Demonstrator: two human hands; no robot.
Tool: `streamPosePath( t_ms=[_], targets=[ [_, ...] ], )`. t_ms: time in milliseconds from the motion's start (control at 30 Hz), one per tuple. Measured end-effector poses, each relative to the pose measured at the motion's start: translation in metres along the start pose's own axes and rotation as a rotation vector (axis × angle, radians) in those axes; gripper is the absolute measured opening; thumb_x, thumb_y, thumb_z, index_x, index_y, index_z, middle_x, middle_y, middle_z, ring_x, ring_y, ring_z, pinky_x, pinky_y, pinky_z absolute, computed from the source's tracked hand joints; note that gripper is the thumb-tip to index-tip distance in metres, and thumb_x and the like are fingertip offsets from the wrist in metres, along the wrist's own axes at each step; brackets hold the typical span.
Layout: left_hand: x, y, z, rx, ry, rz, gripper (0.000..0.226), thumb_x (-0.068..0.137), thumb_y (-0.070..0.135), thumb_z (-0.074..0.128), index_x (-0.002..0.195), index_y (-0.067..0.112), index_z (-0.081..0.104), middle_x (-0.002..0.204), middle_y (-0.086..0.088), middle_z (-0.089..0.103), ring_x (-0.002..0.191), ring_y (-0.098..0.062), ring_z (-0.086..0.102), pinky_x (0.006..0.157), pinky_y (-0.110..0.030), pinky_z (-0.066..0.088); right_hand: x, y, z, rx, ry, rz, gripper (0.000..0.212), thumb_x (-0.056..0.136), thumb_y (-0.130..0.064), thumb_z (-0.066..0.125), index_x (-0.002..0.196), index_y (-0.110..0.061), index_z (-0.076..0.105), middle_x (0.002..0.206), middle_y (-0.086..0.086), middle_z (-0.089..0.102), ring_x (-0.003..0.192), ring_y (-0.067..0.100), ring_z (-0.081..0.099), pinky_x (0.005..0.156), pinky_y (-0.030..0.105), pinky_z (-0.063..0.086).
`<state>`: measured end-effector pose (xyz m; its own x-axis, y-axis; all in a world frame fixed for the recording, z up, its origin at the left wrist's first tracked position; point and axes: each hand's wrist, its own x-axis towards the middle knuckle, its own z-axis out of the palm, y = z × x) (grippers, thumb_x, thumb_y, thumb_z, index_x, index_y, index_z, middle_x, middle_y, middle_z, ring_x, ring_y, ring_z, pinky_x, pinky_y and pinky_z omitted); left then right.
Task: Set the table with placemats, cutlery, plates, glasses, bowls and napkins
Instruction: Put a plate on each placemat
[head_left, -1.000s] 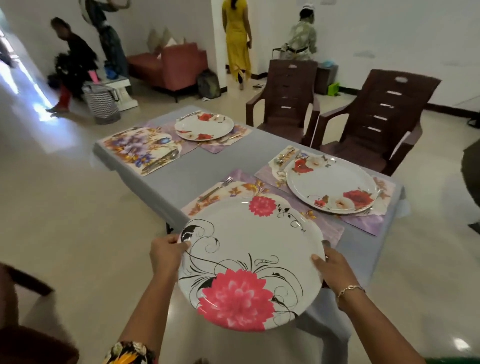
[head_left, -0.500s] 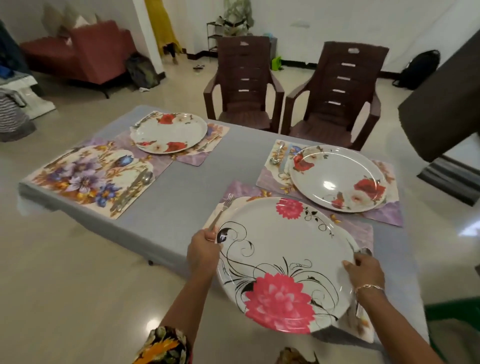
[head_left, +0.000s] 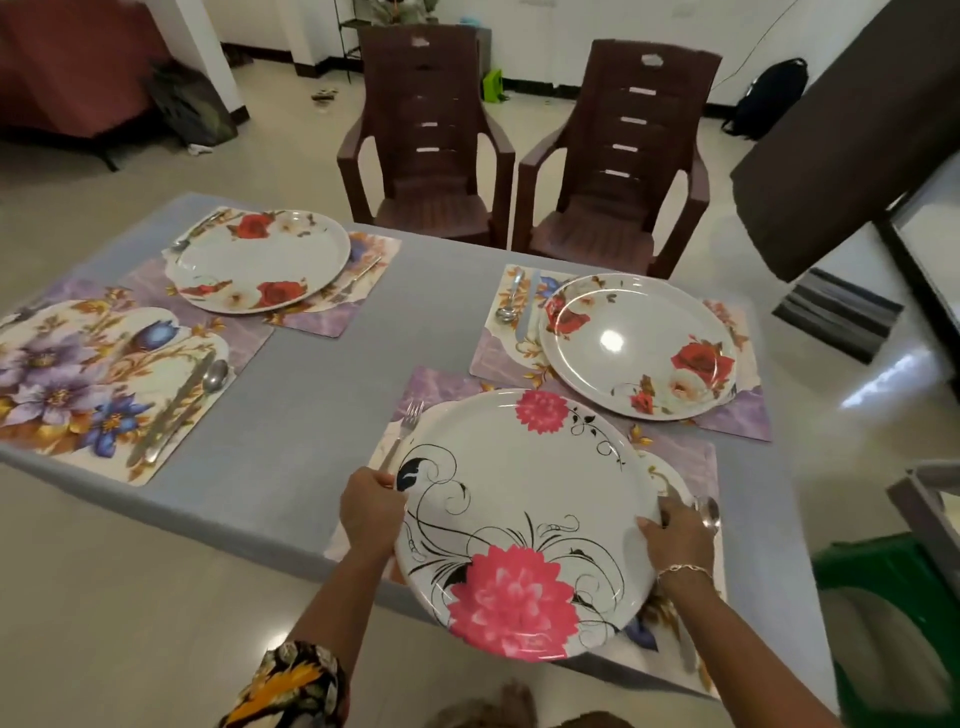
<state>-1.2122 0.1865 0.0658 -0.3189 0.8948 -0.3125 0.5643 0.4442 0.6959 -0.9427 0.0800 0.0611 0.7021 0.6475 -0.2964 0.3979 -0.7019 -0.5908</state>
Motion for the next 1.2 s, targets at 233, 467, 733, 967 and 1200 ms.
streamPosePath(
  t_ms=[233, 467, 733, 967, 1200],
  targets=[
    [0.001, 0.001, 0.003, 0.029, -0.02, -0.015, 0.019, 0.082, -0.002, 0.062, 0.101, -0.003, 0.063, 0.1, -0.019, 0.066, 0.096, -0.034, 0.062, 0.083, -0.039, 0.048, 0.0, 0.0, 0.0, -0.081, -0.026, -0.001, 0.029, 0.085, -0.003, 0.061, 0.111, 0.008, 0.059, 0.108, 0.025, 0.063, 0.099, 0.038, 0.058, 0.079, 0.034, 0.042],
    [0.007, 0.01, -0.001, 0.048, -0.051, 0.001, 0.019, 0.084, -0.001, 0.06, 0.103, -0.002, 0.062, 0.103, -0.018, 0.066, 0.096, -0.032, 0.061, 0.076, -0.032, 0.043, 0.0, -0.009, 0.003, -0.205, -0.005, 0.009, 0.038, 0.084, -0.009, 0.064, 0.119, 0.004, 0.056, 0.112, 0.026, 0.057, 0.102, 0.039, 0.057, 0.084, 0.041, 0.046],
    [0.015, 0.026, -0.01, 0.362, -0.139, 0.012, 0.027, 0.088, 0.016, 0.06, 0.111, 0.003, 0.056, 0.11, -0.012, 0.063, 0.103, -0.029, 0.06, 0.078, -0.033, 0.045, -0.003, -0.015, 0.006, -0.286, 0.039, 0.042, 0.044, 0.082, -0.011, 0.065, 0.123, -0.003, 0.052, 0.117, 0.022, 0.054, 0.107, 0.039, 0.054, 0.084, 0.043, 0.047],
    [0.02, 0.03, -0.013, 0.363, -0.151, 0.004, 0.027, 0.089, 0.016, 0.06, 0.112, 0.002, 0.056, 0.112, -0.013, 0.062, 0.104, -0.029, 0.06, 0.077, -0.033, 0.044, -0.003, -0.011, 0.006, -0.164, 0.079, 0.058, 0.04, 0.082, -0.005, 0.064, 0.121, -0.003, 0.054, 0.114, 0.023, 0.059, 0.105, 0.039, 0.056, 0.085, 0.041, 0.045],
    [0.013, 0.025, -0.014, 0.338, -0.16, 0.021, 0.03, 0.087, 0.017, 0.063, 0.11, 0.0, 0.056, 0.111, -0.014, 0.063, 0.103, -0.029, 0.061, 0.077, -0.031, 0.045, 0.001, -0.018, -0.002, 0.231, 0.078, 0.088, 0.032, 0.082, 0.003, 0.061, 0.113, 0.004, 0.056, 0.113, 0.025, 0.06, 0.102, 0.037, 0.056, 0.091, 0.043, 0.042]
  ],
)
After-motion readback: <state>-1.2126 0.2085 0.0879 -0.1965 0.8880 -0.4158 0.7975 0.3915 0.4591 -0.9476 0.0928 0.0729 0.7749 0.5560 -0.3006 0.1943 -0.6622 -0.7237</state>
